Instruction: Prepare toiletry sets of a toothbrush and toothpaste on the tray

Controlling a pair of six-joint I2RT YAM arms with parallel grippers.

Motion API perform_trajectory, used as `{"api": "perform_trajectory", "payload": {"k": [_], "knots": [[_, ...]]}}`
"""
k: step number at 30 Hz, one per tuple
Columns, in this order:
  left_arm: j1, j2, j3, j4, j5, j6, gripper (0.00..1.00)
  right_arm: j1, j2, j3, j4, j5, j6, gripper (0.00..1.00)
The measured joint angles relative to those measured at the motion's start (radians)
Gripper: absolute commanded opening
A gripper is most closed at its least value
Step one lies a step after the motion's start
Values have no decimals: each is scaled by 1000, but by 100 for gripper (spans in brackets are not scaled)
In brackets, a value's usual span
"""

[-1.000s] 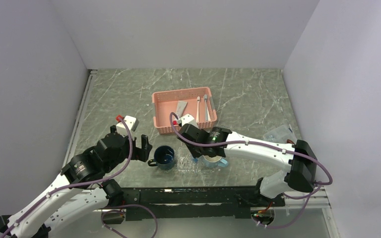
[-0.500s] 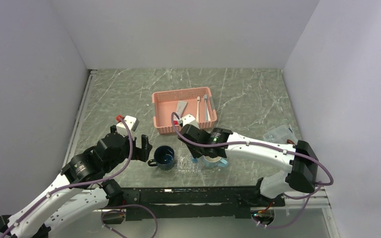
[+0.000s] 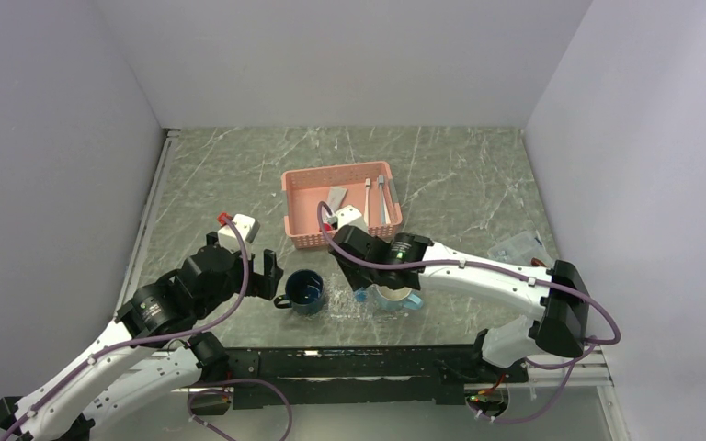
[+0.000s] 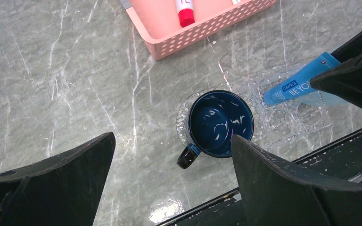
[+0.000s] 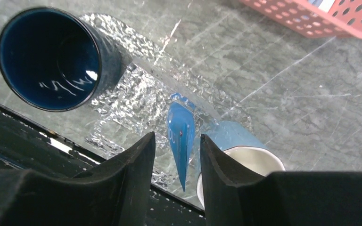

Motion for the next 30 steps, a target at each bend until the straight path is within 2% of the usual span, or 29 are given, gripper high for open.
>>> {"api": "perform_trajectory", "payload": {"k": [7, 15, 23, 30], "knots": [[0, 0, 0, 0, 4, 0, 99, 0, 0, 101, -22, 43, 0, 52], [0, 5, 0, 0, 3, 0, 99, -48, 20, 244, -26, 50, -13, 53], [0, 5, 0, -1, 2, -1, 99, -182, 154, 382, -15, -9, -20, 53], [1, 0, 0, -4, -9, -2, 99, -264, 346, 483, 0, -53, 6, 55]]}}
